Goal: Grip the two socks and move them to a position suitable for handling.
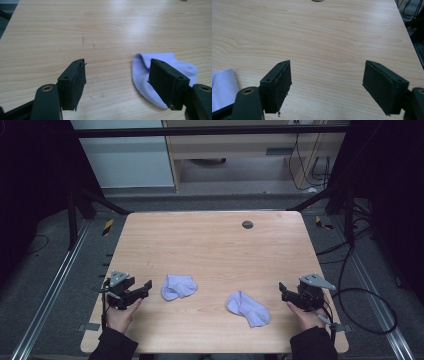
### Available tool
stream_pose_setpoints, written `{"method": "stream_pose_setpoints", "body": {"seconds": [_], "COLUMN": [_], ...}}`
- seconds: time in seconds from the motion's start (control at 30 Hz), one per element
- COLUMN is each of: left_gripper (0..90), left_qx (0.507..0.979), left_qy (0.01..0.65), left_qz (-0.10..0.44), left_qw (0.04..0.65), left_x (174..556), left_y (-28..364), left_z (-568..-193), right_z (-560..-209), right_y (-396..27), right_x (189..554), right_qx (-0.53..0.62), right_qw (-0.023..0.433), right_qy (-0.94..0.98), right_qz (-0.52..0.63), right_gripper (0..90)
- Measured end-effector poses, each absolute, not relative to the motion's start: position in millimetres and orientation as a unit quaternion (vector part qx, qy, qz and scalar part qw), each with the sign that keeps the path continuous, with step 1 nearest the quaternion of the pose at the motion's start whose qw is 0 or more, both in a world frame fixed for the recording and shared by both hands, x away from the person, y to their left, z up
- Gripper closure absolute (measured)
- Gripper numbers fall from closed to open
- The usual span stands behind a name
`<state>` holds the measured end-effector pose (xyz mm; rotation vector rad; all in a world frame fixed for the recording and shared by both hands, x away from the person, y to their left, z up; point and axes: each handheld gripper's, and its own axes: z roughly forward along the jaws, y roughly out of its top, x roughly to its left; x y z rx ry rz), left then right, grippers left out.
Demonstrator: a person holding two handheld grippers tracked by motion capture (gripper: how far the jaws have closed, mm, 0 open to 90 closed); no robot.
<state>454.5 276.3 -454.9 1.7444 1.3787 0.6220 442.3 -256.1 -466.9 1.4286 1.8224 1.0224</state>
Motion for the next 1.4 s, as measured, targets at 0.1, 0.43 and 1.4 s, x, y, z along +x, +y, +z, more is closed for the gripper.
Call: {"method": "stream_pose_setpoints", "body": {"seconds": [0.1, 0.43, 1.4], "left_gripper": [28.6, 29.3, 35.3], "left_qx": [0.695, 0.719, 0.765], "left_qy": [0.539, 0.503, 0.444], "left_qz": [0.246, 0.241, 0.216], "left_qw": [0.407, 0.414, 0.414], "left_x": [451.7, 440.7, 440.8], "left_y": [268.9, 236.5, 150.6], "left_z": [-454.1, -450.8, -445.2], "right_z": [-466.5, -458.2, -455.8], "right_y": [-255.3, -245.3, -205.5], "right_x": [440.0, 430.4, 399.1], "right_qx": [0.536, 0.526, 0.449], "right_qw": [0.302, 0.306, 0.236], "right_qy": [0.688, 0.693, 0.762], "right_qz": [0.385, 0.386, 0.402], "right_gripper": [25.1, 29.6, 37.0]}}
